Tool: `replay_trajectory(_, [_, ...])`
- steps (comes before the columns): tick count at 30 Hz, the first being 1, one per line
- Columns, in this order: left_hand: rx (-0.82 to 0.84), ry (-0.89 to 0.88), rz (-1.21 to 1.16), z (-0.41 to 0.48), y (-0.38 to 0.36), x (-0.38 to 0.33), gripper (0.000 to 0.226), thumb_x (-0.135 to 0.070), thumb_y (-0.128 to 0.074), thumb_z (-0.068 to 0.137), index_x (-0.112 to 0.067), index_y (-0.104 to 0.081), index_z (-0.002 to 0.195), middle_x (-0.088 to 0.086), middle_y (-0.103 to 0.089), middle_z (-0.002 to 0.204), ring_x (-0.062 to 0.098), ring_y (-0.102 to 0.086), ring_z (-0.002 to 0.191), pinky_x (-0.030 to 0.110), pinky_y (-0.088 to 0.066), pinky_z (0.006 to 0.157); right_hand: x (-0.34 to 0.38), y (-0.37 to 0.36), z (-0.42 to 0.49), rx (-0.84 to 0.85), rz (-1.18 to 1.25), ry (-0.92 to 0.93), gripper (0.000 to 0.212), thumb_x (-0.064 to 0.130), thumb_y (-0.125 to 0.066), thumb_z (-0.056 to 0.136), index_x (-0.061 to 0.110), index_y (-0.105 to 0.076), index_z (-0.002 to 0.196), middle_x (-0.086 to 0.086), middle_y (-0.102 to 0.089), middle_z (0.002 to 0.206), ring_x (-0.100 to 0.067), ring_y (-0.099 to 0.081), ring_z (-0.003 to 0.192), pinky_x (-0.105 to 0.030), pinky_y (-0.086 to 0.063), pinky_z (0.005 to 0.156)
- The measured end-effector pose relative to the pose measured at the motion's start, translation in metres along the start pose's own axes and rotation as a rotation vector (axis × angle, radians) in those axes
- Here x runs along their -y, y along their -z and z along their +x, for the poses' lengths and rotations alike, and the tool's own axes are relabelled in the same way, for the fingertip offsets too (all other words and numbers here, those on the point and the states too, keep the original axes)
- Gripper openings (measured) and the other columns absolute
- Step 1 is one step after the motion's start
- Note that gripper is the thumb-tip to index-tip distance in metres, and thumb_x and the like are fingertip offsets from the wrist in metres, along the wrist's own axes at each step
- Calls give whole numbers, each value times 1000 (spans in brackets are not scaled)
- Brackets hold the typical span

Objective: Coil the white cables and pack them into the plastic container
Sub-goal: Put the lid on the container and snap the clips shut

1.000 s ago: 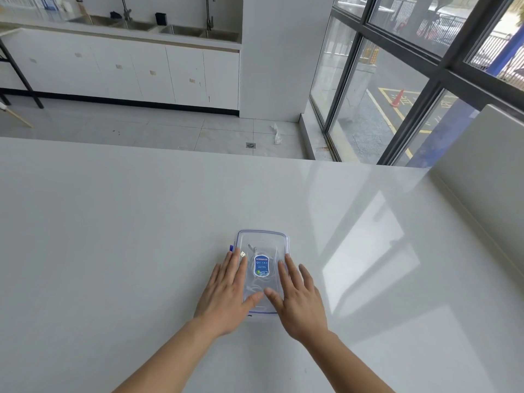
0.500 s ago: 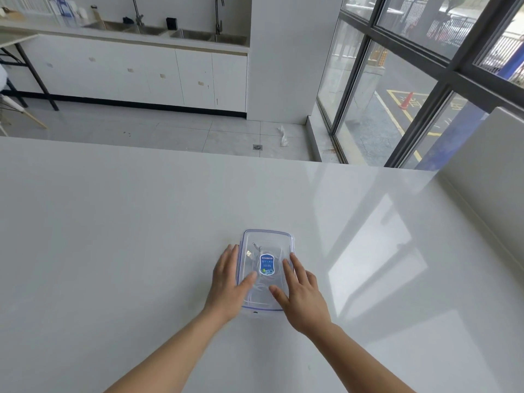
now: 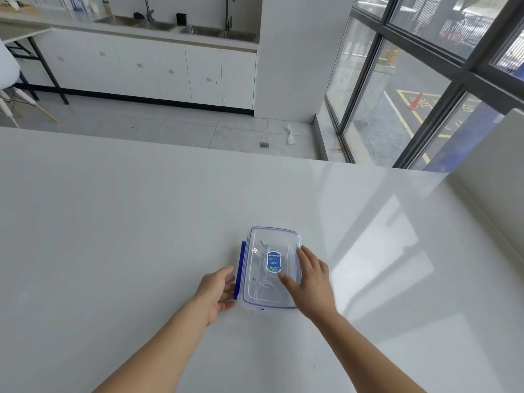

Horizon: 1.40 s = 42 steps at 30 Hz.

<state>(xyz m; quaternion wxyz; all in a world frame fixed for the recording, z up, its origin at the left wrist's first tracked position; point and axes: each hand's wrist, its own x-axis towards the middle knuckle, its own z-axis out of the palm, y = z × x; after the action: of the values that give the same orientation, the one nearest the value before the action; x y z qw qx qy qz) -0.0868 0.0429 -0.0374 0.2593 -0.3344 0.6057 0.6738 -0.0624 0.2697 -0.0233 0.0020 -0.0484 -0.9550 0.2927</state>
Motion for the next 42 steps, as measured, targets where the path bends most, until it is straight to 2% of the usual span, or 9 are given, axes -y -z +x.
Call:
replay_trajectory(7, [-4,-75,-39,-5,-1,-2,25,-28,-65,89,-6,-75,92,7,-77,69,26,-68,71,35,-56,67,17,6,33,149,-206,264,90,67,-56,87,25,-24,159,2,-22,168,-23,-15,155,-39,-21,125])
replay_trajectory(15, [8,-173,5,-5,0,-3,20,-22,-70,88,-4,-76,92,15,-77,83,29,-68,74,37,-56,70,3,0,38,277,-393,353,85,80,-32,87,37,-20,159,2,-8,171,-22,-3,157,-41,-16,127])
replay_trajectory(20, [21,-376,180,-13,-3,3,9,-28,-79,82,-24,-81,89,2,-81,83,19,-75,77,26,-58,61,-1,-1,38,278,-404,357,87,84,-21,85,38,-19,160,4,-4,172,-22,0,158,-41,-15,128])
replay_trajectory(22, [-17,-440,276,-15,-7,4,14,-30,-80,78,-28,-80,92,1,-80,83,20,-76,78,32,-61,64,0,-1,38,275,-400,362,87,84,-22,86,38,-19,159,4,-5,172,-22,-1,158,-41,-16,128])
replay_trajectory(27, [-98,-540,451,-20,-12,6,24,-30,-81,77,-28,-78,101,-2,-78,81,19,-74,76,40,-63,74,-2,-3,38,285,-398,354,86,84,-22,86,39,-18,160,5,-3,172,-21,1,158,-41,-15,127])
replay_trajectory(30, [-155,-608,601,-22,-17,3,21,-32,-80,79,-30,-74,99,1,-74,83,20,-71,74,34,-60,67,-3,-4,39,291,-410,354,86,84,-22,87,39,-17,160,4,-3,172,-22,2,158,-42,-14,127])
replay_trajectory(35, [-276,-732,819,-19,-21,4,14,-31,-77,82,-20,-70,88,1,-52,83,15,-55,64,20,-40,55,-2,-5,41,302,-409,349,87,84,-21,86,39,-16,159,3,-1,172,-23,3,158,-43,-14,127])
replay_trajectory(38, [-287,-791,897,-16,-22,5,15,-24,-74,85,-11,-67,87,0,-44,81,21,-56,68,23,-38,56,-2,-7,40,304,-426,348,81,79,-30,91,37,-17,160,2,0,172,-22,4,158,-41,-9,127])
replay_trajectory(42, [-269,-787,921,-16,-21,10,22,-30,-68,91,-15,-68,108,-1,-46,88,16,-56,72,16,-40,57,1,-5,41,329,-433,333,82,77,-32,92,37,-15,160,2,2,172,-22,7,158,-40,-6,126])
